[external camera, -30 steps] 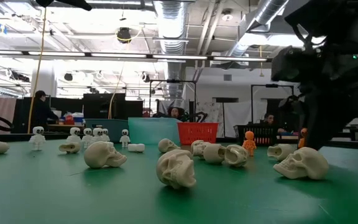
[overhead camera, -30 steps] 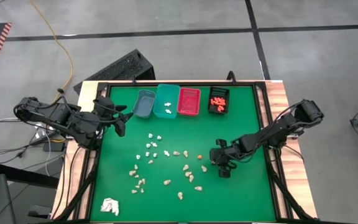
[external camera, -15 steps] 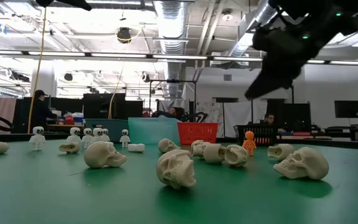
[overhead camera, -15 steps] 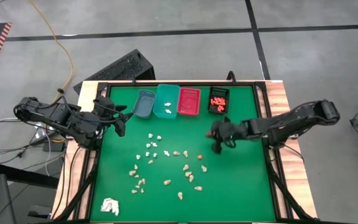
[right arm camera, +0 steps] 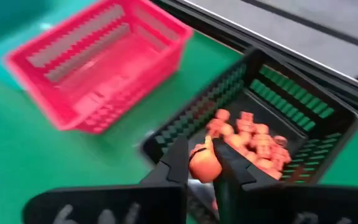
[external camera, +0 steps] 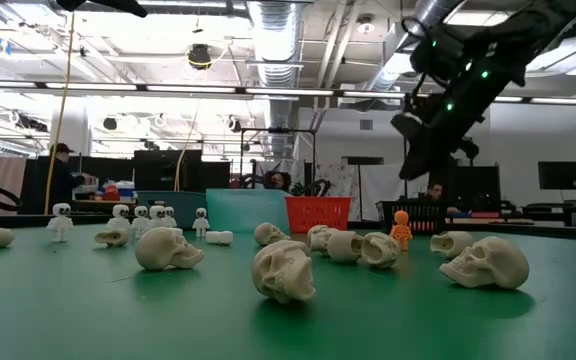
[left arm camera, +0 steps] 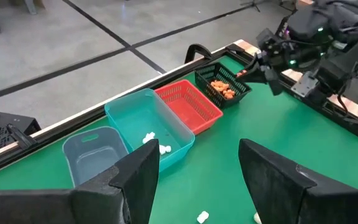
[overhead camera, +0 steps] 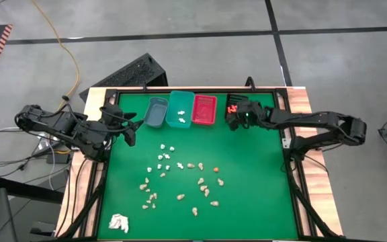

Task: Sort Halloween decoration
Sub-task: Put the orange skeleton toy into the black bin

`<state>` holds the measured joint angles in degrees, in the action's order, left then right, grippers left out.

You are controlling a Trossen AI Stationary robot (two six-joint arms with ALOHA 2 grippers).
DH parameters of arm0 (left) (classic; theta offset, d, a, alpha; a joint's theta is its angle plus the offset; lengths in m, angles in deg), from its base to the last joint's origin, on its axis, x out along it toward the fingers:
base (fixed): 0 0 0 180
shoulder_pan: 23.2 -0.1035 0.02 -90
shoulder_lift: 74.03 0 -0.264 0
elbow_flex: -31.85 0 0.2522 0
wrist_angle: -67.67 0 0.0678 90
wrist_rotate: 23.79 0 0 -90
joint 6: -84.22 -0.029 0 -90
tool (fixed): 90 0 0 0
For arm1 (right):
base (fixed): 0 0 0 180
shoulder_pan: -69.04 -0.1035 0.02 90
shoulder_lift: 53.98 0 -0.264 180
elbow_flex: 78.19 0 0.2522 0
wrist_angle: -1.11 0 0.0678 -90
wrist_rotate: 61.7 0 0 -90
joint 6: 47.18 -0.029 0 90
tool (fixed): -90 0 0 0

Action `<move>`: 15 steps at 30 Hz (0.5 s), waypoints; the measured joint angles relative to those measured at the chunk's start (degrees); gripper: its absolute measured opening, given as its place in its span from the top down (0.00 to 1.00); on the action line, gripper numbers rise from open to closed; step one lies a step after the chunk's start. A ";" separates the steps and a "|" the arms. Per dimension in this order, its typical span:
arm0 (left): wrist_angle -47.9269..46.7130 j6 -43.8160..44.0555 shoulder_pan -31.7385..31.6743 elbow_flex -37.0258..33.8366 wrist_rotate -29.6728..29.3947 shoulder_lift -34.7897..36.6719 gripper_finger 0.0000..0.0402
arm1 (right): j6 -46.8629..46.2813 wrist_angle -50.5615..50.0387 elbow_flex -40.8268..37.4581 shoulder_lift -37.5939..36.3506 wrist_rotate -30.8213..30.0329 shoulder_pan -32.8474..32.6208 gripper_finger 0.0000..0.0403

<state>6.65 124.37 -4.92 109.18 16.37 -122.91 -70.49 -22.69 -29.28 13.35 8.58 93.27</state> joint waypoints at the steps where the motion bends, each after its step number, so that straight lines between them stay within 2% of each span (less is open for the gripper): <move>1: 0.01 0.01 -0.02 0.00 -0.02 0.02 0.48 | 0.02 0.01 0.00 0.55 0.27 0.99 0.82; 10: -0.01 -0.06 -0.01 -0.02 -0.09 0.00 0.48 | 4.35 0.94 0.02 0.71 3.23 3.23 0.53; 12: -0.01 -0.31 0.00 -0.02 -0.11 0.00 0.48 | 4.53 2.07 0.02 0.04 6.30 2.68 0.49; 15: -0.01 -0.42 0.00 -0.01 -0.10 0.00 0.48 | 9.15 5.44 0.02 -0.92 15.89 0.49 0.47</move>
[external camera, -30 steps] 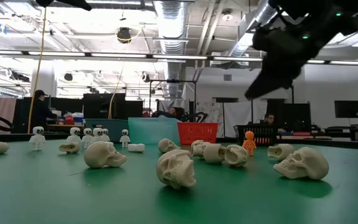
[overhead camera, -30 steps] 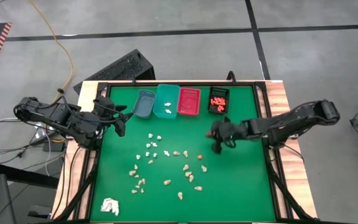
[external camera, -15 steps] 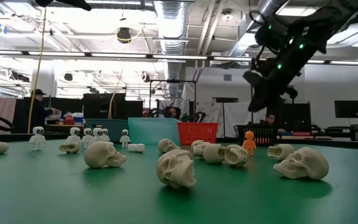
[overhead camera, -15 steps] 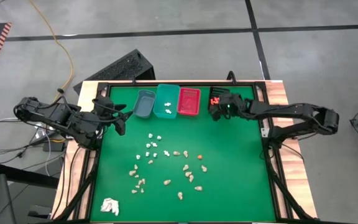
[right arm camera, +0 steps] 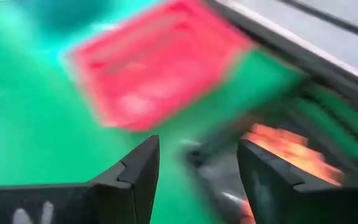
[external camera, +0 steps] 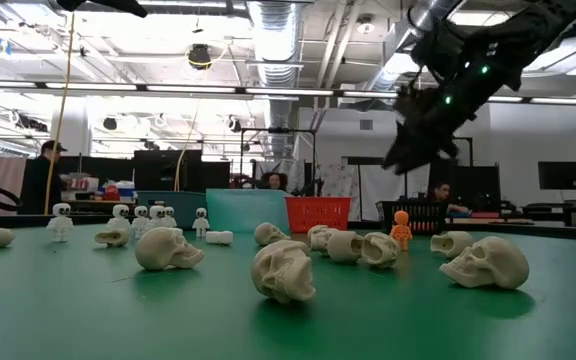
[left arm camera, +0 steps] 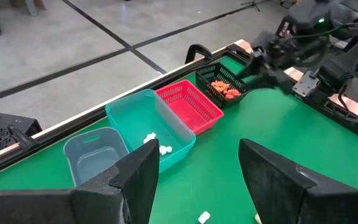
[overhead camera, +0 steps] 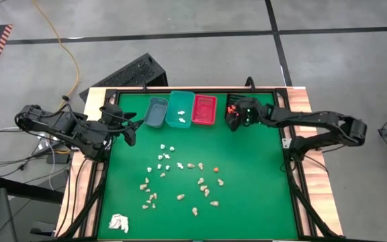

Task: Sort Halloween decoration
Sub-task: Put the orange skeleton toy into the black bin

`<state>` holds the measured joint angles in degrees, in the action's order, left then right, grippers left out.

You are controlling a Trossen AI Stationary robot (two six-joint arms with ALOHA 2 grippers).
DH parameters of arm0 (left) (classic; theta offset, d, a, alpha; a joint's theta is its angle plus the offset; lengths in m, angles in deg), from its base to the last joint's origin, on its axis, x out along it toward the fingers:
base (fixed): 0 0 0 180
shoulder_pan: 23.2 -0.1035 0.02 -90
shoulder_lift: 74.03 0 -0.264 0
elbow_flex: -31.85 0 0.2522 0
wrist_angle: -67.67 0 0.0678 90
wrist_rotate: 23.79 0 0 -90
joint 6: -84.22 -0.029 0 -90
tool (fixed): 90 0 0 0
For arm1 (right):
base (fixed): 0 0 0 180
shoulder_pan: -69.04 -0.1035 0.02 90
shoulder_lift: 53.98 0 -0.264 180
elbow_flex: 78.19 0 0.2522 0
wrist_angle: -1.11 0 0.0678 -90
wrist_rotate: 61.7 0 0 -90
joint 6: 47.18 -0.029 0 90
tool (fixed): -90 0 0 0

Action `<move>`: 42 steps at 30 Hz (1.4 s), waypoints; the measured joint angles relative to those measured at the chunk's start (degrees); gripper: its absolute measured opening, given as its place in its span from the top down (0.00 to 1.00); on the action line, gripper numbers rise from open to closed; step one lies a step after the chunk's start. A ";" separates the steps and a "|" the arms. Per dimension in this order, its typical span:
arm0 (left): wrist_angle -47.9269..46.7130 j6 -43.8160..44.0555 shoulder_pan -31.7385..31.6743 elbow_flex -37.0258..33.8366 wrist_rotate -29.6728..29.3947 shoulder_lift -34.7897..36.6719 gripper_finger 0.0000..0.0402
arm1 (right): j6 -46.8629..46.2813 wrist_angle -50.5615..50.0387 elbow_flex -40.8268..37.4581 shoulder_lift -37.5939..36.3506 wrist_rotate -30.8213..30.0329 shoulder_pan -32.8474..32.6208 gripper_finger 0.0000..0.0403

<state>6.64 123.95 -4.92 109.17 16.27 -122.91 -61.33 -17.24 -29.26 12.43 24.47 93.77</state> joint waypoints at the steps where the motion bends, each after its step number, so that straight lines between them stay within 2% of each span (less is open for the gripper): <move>1: -0.01 0.00 -0.02 -0.01 0.01 0.00 0.48 | 1.43 1.04 0.00 -0.21 3.56 -1.34 0.47; 4: -0.02 0.04 0.00 -0.01 -0.01 0.00 0.48 | 2.02 2.77 0.07 -0.14 11.08 -6.45 0.50; 8: -0.02 0.08 -0.02 -0.01 0.02 0.00 0.48 | 1.60 2.89 0.02 0.46 12.19 -16.09 0.53; 14: -0.04 -0.13 0.00 -0.01 0.01 0.00 0.48 | 2.25 3.74 0.02 0.45 3.45 -30.09 0.55; 19: -0.04 -0.12 -0.01 0.00 0.01 0.00 0.48 | 2.24 3.86 0.02 0.46 -2.96 -36.69 0.54; 24: -0.04 -0.11 -0.01 -0.01 0.01 0.00 0.48 | 2.21 4.25 0.02 1.73 -3.77 -38.92 0.53; 31: -0.14 0.41 0.00 -0.01 0.06 0.02 0.48 | 2.21 11.02 0.01 9.78 -3.73 -39.76 0.53; 42: -0.33 0.59 -0.02 -0.01 0.58 0.00 0.48 | 1.72 12.64 0.02 19.02 -3.60 -39.71 0.53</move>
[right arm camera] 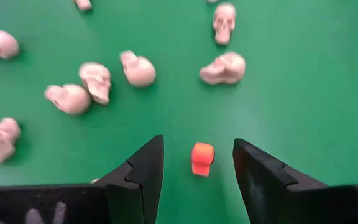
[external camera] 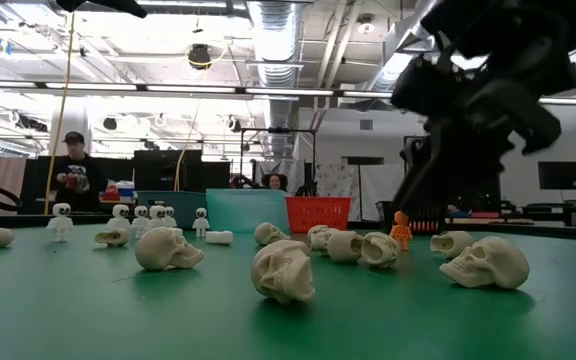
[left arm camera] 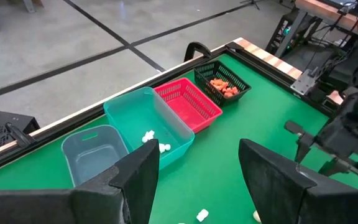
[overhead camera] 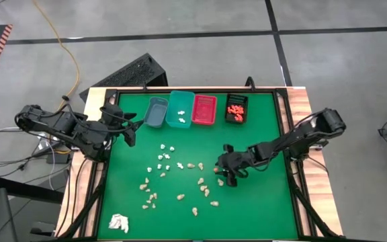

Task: Sort Halloween decoration
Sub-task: Put the orange skeleton toy into the black bin

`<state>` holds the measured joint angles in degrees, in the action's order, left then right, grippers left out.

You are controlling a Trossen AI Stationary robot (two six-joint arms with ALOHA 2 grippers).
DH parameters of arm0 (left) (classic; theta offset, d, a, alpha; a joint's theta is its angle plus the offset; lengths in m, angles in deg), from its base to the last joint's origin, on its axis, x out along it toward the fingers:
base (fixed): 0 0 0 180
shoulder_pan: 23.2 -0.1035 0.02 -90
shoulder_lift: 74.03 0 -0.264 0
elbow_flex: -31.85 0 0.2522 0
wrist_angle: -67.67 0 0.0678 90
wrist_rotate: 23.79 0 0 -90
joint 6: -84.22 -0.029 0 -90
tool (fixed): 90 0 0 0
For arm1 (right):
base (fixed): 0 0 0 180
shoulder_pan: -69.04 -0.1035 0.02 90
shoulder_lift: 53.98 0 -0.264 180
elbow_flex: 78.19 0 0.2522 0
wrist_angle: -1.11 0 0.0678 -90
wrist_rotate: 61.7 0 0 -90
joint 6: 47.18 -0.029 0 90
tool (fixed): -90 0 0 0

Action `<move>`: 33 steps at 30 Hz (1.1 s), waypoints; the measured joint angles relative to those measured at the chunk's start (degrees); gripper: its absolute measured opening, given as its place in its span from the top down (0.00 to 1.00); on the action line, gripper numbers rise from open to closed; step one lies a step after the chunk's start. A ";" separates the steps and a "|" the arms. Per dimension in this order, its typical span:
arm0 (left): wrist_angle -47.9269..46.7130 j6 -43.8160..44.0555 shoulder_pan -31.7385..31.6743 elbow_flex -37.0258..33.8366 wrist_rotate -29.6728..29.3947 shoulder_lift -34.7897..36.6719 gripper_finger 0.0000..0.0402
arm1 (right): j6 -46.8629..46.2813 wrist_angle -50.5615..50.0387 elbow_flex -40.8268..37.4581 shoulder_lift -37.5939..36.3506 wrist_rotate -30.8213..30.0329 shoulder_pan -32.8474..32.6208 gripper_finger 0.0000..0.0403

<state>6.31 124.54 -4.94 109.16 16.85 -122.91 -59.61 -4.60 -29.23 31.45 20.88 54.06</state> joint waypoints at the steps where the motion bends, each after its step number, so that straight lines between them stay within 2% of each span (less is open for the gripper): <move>1: -0.06 0.00 0.00 0.00 0.00 0.00 0.48 | -0.83 0.10 0.00 0.59 0.00 0.00 0.53; 7: -0.33 0.00 0.01 0.00 -0.01 0.02 0.48 | -4.03 -0.19 0.00 3.69 0.00 0.13 0.56; 21: -1.13 0.01 0.00 0.00 -0.10 0.00 0.48 | -4.34 0.38 0.00 3.93 -0.02 0.17 0.80; 29: -1.11 0.02 0.00 0.00 -0.15 0.00 0.48 | -8.59 0.26 0.00 3.93 -0.02 1.26 0.97; 33: -1.09 0.00 0.02 0.00 -0.15 0.00 0.48 | -8.73 0.94 0.00 3.93 -0.04 1.50 0.98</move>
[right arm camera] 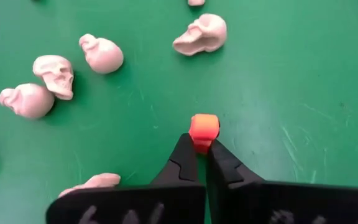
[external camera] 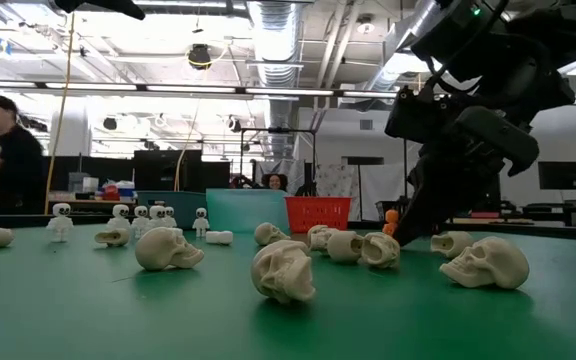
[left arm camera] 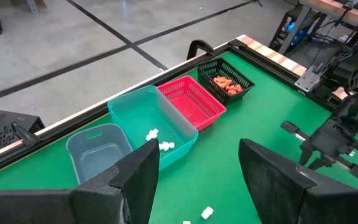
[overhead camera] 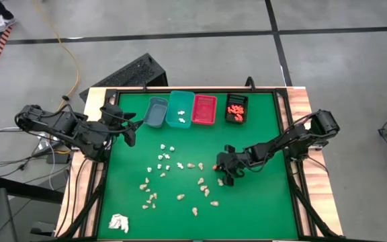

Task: Sort Halloween decoration
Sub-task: Put the orange skeleton toy into the black bin

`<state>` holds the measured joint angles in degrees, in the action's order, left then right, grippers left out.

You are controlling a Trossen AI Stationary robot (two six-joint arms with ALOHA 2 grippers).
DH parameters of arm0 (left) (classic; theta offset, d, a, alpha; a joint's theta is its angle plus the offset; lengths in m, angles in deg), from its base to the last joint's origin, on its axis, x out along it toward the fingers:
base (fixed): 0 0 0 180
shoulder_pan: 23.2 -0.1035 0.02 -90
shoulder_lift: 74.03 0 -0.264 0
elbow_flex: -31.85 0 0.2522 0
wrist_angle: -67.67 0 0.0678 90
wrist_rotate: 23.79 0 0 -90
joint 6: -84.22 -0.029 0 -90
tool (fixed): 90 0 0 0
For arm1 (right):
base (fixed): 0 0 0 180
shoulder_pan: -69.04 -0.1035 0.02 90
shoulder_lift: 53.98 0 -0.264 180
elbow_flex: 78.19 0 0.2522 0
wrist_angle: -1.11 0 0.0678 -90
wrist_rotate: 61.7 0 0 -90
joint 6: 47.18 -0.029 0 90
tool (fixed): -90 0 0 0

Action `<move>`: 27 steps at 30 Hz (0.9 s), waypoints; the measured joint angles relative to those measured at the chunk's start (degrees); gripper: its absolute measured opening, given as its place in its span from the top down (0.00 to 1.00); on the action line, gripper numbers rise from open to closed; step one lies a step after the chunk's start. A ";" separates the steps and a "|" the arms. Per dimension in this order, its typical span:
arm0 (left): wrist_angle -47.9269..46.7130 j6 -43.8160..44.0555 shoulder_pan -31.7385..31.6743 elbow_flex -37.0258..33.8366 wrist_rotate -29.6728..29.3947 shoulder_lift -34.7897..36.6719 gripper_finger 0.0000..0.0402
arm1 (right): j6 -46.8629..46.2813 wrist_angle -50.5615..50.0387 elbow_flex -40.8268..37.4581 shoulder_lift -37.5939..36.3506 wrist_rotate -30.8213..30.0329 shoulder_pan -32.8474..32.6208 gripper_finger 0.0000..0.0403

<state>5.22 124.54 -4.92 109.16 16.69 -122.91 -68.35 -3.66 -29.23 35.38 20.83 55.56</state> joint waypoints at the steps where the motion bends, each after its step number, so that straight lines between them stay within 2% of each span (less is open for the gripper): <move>1: 0.01 0.00 0.00 0.00 0.00 0.00 0.48 | -0.10 0.50 0.00 0.00 0.00 0.14 0.98; 6: 0.03 0.00 0.00 0.01 0.17 0.00 0.48 | -0.87 2.09 0.00 -1.92 -0.04 1.15 0.99; 13: 0.05 0.00 0.00 0.00 0.20 0.00 0.48 | -0.04 2.06 -0.02 -9.11 -0.65 6.26 1.00; 22: 0.05 0.01 -0.01 0.01 0.20 0.00 0.48 | 0.06 0.72 -0.02 -19.48 -9.73 18.09 1.00; 27: 0.05 0.00 -0.01 0.01 0.15 0.00 0.48 | -2.30 -3.34 -0.02 -21.87 -13.98 25.74 1.00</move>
<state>5.27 124.54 -4.93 109.16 16.85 -122.91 -70.65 -7.00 -29.26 13.52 6.85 81.29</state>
